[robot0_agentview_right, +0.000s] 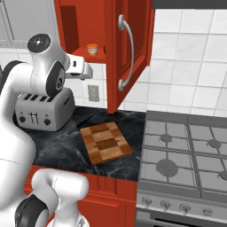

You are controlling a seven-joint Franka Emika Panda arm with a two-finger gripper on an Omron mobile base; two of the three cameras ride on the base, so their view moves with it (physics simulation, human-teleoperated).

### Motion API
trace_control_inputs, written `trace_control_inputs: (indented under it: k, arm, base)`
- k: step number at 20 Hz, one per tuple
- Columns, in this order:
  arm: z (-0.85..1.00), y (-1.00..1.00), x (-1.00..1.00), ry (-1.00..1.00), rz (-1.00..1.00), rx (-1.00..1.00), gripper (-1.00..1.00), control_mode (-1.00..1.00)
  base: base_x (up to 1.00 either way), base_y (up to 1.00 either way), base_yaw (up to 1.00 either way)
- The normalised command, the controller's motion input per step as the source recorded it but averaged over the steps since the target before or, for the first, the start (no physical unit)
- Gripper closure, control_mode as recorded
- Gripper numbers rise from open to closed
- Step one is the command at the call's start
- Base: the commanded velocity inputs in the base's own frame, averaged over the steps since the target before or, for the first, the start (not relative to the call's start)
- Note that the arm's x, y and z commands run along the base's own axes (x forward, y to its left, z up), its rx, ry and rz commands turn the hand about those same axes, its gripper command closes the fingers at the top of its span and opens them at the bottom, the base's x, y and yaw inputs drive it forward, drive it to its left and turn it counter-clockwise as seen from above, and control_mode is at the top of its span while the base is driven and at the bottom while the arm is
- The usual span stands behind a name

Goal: Pick the bread, place it on the cutting board, pick the jam, place it on the counter, and close the cabinet.

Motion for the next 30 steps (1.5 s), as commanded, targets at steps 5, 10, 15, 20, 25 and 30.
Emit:
trace_control_inputs:
  k: [5, 10, 15, 20, 25, 30]
  arm:
    - [0.09, 0.00, 0.00, -0.07, 0.00, 0.00, -1.00, -1.00]
    - [0.13, 0.00, 0.00, -0.01, 0.00, 0.00, -1.00, -1.00]
    - [0.19, 0.00, 0.00, 0.00, 0.00, 0.00, -1.00, -1.00]
    - [0.19, 0.00, 0.05, 0.00, 0.00, 0.00, -1.00, -1.00]
    - [0.11, 0.01, 0.14, 0.00, 0.00, 0.00, -1.00, -1.00]
    - [0.01, 0.03, 0.29, 0.00, 0.00, 0.00, -1.00, -1.00]
  base:
    - [0.00, 0.00, 0.00]
    - [0.00, 0.00, 0.00]
    - [0.00, 0.00, 0.00]
    - [0.00, 0.00, 0.00]
    - [0.00, 0.00, 0.00]
    - [0.00, 0.00, 0.00]
